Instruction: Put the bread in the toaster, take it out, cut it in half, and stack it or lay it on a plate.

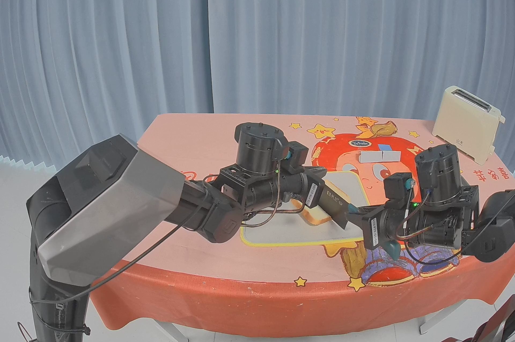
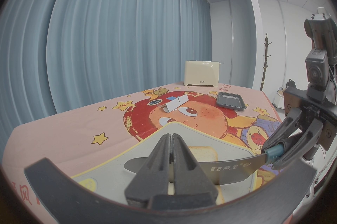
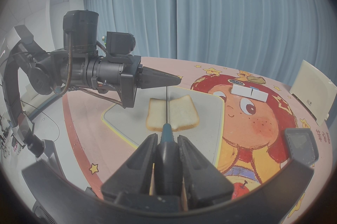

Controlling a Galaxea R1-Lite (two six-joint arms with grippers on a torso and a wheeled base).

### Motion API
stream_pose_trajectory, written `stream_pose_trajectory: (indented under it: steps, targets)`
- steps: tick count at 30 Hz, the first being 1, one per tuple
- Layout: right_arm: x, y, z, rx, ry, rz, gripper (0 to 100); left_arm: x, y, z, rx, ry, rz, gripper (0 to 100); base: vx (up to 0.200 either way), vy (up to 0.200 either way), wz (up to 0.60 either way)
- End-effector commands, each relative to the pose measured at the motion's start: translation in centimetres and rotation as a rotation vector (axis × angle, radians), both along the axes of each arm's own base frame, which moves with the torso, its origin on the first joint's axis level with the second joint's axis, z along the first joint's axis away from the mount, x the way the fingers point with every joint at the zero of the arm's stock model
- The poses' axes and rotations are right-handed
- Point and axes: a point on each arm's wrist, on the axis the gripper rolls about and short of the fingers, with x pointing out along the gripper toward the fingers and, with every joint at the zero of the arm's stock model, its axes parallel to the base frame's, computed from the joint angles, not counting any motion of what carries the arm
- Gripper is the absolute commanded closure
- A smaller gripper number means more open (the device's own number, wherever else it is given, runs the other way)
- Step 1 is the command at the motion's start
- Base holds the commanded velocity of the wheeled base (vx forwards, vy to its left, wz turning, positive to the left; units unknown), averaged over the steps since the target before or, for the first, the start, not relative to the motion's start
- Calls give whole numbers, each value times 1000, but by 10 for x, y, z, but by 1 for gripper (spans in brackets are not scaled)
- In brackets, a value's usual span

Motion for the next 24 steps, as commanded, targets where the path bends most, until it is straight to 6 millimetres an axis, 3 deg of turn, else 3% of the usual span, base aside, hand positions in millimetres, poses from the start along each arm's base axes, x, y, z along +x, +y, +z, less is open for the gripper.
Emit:
stream_pose_trajectory:
  steps: [1, 11, 19, 24]
  targets:
    - [0, 0, -3, -5, 7, 0, 100, -1, 2, -5, 9, 10, 4, 100, 0, 0, 0]
    - [0, 0, -7, -17, 24, 1, 100, -2, 2, -7, 16, 12, 12, 100, 0, 0, 0]
    - [2, 1, 4, 14, -15, -1, 100, -1, 1, 4, -3, -11, 10, 100, 0, 0, 0]
    - [1, 0, 3, 9, -11, -1, 100, -1, 2, -4, 12, 7, 12, 100, 0, 0, 0]
